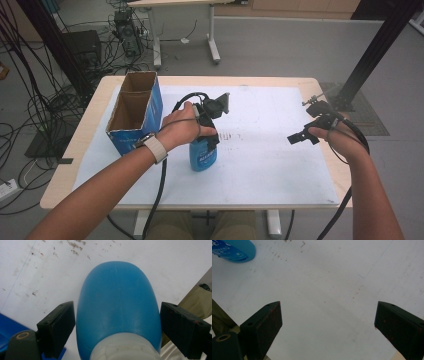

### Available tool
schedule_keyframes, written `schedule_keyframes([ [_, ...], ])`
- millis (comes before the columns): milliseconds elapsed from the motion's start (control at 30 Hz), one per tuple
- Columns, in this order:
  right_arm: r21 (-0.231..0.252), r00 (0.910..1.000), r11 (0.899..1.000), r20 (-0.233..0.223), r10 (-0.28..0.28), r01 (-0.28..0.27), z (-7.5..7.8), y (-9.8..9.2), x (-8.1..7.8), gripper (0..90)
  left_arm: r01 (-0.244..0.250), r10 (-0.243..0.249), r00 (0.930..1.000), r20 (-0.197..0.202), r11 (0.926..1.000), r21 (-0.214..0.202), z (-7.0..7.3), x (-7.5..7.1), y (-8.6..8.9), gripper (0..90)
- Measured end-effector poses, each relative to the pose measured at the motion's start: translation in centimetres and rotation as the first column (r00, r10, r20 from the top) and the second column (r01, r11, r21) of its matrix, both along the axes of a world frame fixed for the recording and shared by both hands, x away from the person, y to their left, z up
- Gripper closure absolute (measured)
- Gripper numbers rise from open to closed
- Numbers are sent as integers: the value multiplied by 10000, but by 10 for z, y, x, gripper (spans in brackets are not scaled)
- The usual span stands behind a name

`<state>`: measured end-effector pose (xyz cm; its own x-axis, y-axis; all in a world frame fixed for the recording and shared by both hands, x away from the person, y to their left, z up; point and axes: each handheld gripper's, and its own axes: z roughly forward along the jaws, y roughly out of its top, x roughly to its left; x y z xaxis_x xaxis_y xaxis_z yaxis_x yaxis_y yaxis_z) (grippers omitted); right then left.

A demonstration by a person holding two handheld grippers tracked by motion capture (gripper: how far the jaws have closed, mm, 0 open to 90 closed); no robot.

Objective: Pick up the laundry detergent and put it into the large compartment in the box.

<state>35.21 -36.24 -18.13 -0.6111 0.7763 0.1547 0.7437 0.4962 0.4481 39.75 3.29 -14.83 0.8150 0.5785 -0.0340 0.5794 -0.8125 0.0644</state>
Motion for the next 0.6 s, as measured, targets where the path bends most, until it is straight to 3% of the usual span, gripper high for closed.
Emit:
schedule_keyframes([
  [600, 16, 10000, 10000, 6, 83, -83, 0, 2, 1, 74, 27, -28, 9999, 101, 9999, 102, -3, -3, -2, 210],
])
